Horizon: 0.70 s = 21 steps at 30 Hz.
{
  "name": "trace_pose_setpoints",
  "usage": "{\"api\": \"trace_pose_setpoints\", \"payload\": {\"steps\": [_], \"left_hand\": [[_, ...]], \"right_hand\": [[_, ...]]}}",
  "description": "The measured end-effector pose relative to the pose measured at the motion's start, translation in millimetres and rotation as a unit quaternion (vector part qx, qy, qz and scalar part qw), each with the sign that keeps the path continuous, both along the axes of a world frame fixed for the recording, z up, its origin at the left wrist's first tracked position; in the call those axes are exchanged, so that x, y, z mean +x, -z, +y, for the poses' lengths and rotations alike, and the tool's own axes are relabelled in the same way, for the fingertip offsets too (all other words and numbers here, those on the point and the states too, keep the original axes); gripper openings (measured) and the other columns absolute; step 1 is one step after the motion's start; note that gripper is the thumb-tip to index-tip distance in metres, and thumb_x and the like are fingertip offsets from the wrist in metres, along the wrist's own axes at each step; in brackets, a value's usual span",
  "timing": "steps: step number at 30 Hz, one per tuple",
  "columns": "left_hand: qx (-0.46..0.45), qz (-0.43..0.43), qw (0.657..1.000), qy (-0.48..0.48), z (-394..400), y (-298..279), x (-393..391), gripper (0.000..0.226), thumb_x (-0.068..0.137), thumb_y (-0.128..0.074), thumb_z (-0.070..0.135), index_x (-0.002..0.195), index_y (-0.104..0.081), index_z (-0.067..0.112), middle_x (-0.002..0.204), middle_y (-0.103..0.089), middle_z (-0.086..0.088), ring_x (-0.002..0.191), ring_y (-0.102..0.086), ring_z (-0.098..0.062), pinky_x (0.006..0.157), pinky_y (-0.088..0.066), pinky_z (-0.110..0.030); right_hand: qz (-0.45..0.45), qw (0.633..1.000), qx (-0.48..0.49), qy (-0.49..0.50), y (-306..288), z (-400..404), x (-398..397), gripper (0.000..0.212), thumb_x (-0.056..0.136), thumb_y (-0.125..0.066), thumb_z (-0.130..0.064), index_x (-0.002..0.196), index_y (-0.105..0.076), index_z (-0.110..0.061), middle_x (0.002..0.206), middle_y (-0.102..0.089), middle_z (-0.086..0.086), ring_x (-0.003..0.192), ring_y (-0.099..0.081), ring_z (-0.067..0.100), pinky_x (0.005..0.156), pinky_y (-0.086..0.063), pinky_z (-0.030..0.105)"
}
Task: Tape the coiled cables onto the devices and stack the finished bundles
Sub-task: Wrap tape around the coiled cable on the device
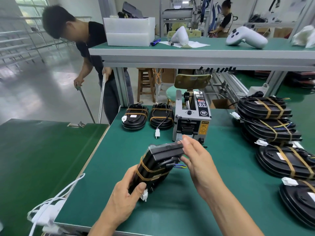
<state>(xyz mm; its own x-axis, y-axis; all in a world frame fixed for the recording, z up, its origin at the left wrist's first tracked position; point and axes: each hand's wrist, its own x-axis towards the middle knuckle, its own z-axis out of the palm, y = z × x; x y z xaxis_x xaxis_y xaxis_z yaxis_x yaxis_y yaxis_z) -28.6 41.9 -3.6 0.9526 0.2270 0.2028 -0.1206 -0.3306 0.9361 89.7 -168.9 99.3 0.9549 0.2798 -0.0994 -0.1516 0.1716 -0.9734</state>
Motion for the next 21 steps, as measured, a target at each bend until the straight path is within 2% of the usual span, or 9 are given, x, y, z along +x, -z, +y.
{"api": "trace_pose_setpoints", "payload": {"steps": [2, 4, 6, 8, 10, 13, 16, 19, 21], "left_hand": [[-0.035, 0.003, 0.999, -0.016, 0, -1, 1, 0.049, 0.095, -0.062, 0.075, 0.136, -0.061, 0.049, 0.122, -0.076, 0.003, 0.116, -0.070, -0.012, 0.103, -0.052, -0.024], [-0.054, 0.006, 0.997, -0.052, 2, -3, 3, 0.035, 0.096, -0.058, 0.071, 0.125, -0.066, 0.052, 0.119, -0.076, 0.004, 0.113, -0.069, -0.009, 0.099, -0.052, -0.019], [-0.069, 0.024, 0.991, -0.112, 5, -4, 7, 0.033, 0.096, -0.050, 0.072, 0.112, -0.071, 0.052, 0.115, -0.076, 0.002, 0.105, -0.068, -0.006, 0.093, -0.052, -0.016], [-0.148, 0.049, 0.977, -0.145, 7, -6, 12, 0.044, 0.103, -0.049, 0.072, 0.113, -0.077, 0.040, 0.115, -0.079, 0.000, 0.109, -0.071, -0.012, 0.100, -0.054, -0.032], [-0.256, 0.063, 0.951, -0.159, 9, -13, 26, 0.050, 0.104, -0.051, 0.064, 0.121, -0.081, 0.029, 0.123, -0.080, -0.003, 0.119, -0.074, -0.021, 0.103, -0.055, -0.047], [-0.338, 0.055, 0.917, -0.205, 18, -33, 69, 0.050, 0.110, -0.050, 0.052, 0.123, -0.080, 0.014, 0.121, -0.081, -0.007, 0.115, -0.077, -0.025, 0.088, -0.062, -0.043], [-0.346, 0.076, 0.911, -0.209, 30, -59, 129, 0.048, 0.112, -0.052, 0.050, 0.118, -0.079, 0.010, 0.109, -0.084, -0.008, 0.098, -0.082, -0.025, 0.070, -0.067, -0.040], [-0.336, 0.119, 0.912, -0.203, 37, -79, 190, 0.046, 0.110, -0.055, 0.053, 0.113, -0.074, 0.011, 0.093, -0.084, -0.005, 0.068, -0.080, -0.024, 0.051, -0.061, -0.031], [-0.323, 0.140, 0.914, -0.203, 40, -85, 228, 0.049, 0.108, -0.057, 0.058, 0.114, -0.072, 0.011, 0.096, -0.082, -0.007, 0.063, -0.072, -0.022, 0.044, -0.055, -0.027]], "right_hand": [[0.041, 0.998, 0.034, -0.020, 9, -8, 3, 0.059, 0.082, -0.073, -0.063, 0.129, -0.065, -0.029, 0.122, -0.076, -0.007, 0.111, -0.074, 0.014, 0.093, -0.053, 0.031], [0.024, 0.999, -0.047, -0.012, 29, -20, -1, 0.042, 0.090, -0.064, -0.054, 0.126, -0.065, -0.032, 0.122, -0.075, -0.008, 0.105, -0.076, 0.014, 0.094, -0.056, 0.034], [-0.029, 0.989, -0.141, 0.016, 55, -36, -12, 0.028, 0.095, -0.069, -0.038, 0.122, -0.066, -0.033, 0.121, -0.075, -0.010, 0.103, -0.075, 0.009, 0.096, -0.055, 0.028], [-0.069, 0.980, -0.179, 0.047, 76, -53, -24, 0.026, 0.092, -0.076, -0.018, 0.115, -0.071, -0.030, 0.114, -0.077, -0.007, 0.102, -0.074, 0.007, 0.090, -0.053, 0.014], [-0.099, 0.974, -0.195, 0.067, 87, -63, -29, 0.030, 0.089, -0.078, -0.004, 0.108, -0.075, -0.027, 0.107, -0.079, -0.002, 0.098, -0.075, 0.007, 0.086, -0.053, 0.009], [-0.137, 0.965, -0.212, 0.066, 88, -60, -29, 0.031, 0.086, -0.079, 0.003, 0.101, -0.077, -0.024, 0.098, -0.080, 0.000, 0.090, -0.075, 0.006, 0.082, -0.054, 0.010], [-0.179, 0.954, -0.234, 0.059, 86, -57, -27, 0.030, 0.082, -0.081, 0.006, 0.096, -0.079, -0.020, 0.091, -0.079, -0.004, 0.082, -0.075, 0.006, 0.078, -0.052, 0.009], [-0.199, 0.947, -0.244, 0.065, 87, -58, -26, 0.031, 0.079, -0.083, 0.008, 0.091, -0.080, -0.020, 0.085, -0.078, -0.009, 0.076, -0.074, 0.007, 0.075, -0.052, 0.008], [-0.207, 0.945, -0.241, 0.076, 89, -57, -26, 0.032, 0.077, -0.083, 0.009, 0.089, -0.081, -0.020, 0.083, -0.077, -0.009, 0.073, -0.074, 0.008, 0.073, -0.052, 0.009]]}}
